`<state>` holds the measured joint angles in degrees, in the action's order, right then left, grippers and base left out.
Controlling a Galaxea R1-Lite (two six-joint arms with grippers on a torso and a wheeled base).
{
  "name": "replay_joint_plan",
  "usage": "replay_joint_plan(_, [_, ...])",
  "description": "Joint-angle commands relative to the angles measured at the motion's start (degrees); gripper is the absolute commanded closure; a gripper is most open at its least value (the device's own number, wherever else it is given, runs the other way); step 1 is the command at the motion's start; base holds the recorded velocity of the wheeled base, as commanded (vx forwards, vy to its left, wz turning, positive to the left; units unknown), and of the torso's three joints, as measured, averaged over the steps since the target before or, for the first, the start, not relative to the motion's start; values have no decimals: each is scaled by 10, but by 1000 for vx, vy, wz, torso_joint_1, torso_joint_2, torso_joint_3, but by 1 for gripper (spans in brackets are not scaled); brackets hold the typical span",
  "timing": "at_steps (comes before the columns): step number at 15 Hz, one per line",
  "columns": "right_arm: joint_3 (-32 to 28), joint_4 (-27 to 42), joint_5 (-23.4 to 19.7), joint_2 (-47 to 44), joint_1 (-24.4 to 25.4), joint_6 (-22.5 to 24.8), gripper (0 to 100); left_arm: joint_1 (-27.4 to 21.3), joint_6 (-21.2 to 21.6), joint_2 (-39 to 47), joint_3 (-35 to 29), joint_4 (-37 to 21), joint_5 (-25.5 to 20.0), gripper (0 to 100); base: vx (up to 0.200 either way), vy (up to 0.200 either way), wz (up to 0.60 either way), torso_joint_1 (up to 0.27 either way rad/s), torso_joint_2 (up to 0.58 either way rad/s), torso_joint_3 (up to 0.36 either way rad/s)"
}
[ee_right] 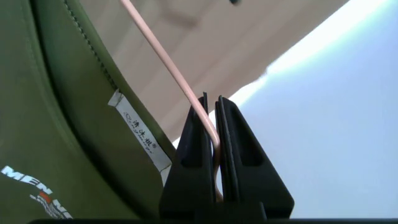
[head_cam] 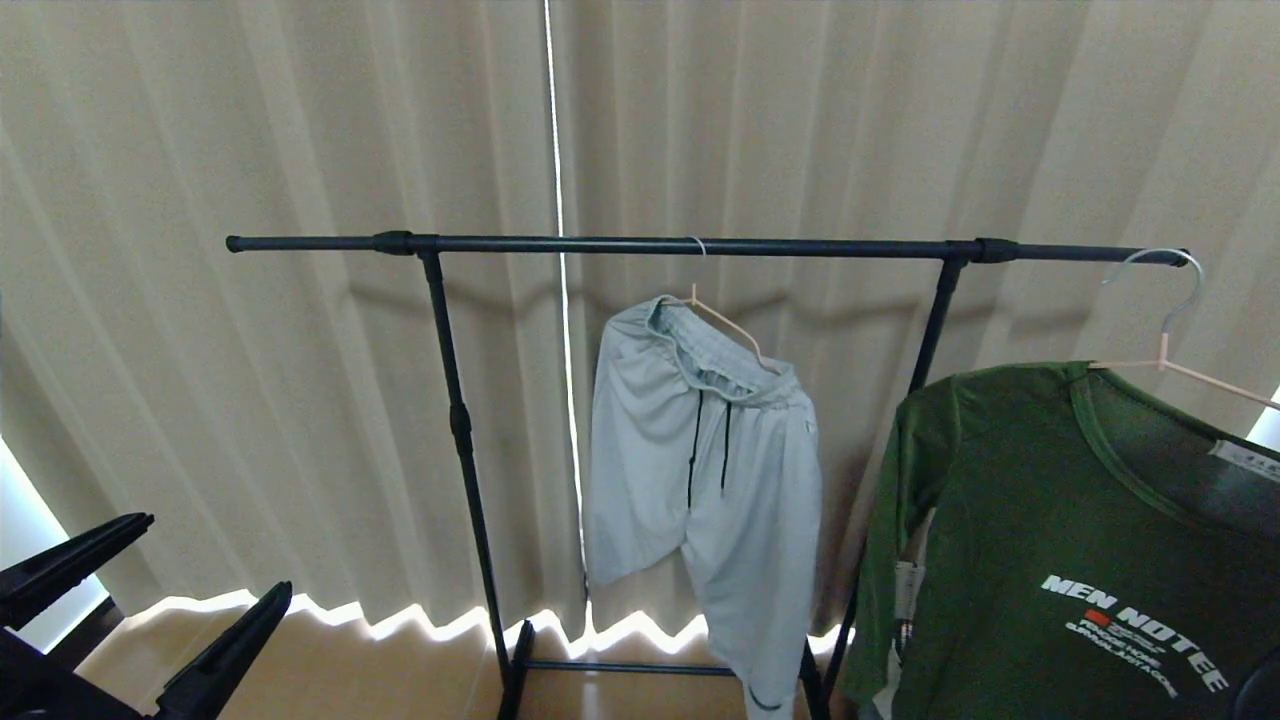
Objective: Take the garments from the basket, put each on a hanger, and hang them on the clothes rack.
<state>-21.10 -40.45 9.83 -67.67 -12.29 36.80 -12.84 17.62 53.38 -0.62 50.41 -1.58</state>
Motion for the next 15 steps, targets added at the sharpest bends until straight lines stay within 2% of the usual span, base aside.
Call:
replay_joint_plan(1, [-3,-2,0,-22,18,-7,100,0,0,2,-2,0,0,0,0,0,0,0,0,0])
replay_joint_plan(3, [-15,1,1,-28,35,-13,100,1,0,1,-2,0,0,0,200,0,0,0,0,0])
replay_joint_plan(15, [-22,-2,1,-57,49,-13,100,1,0,-2,1,0,0,0,200,0,0,3,3,3])
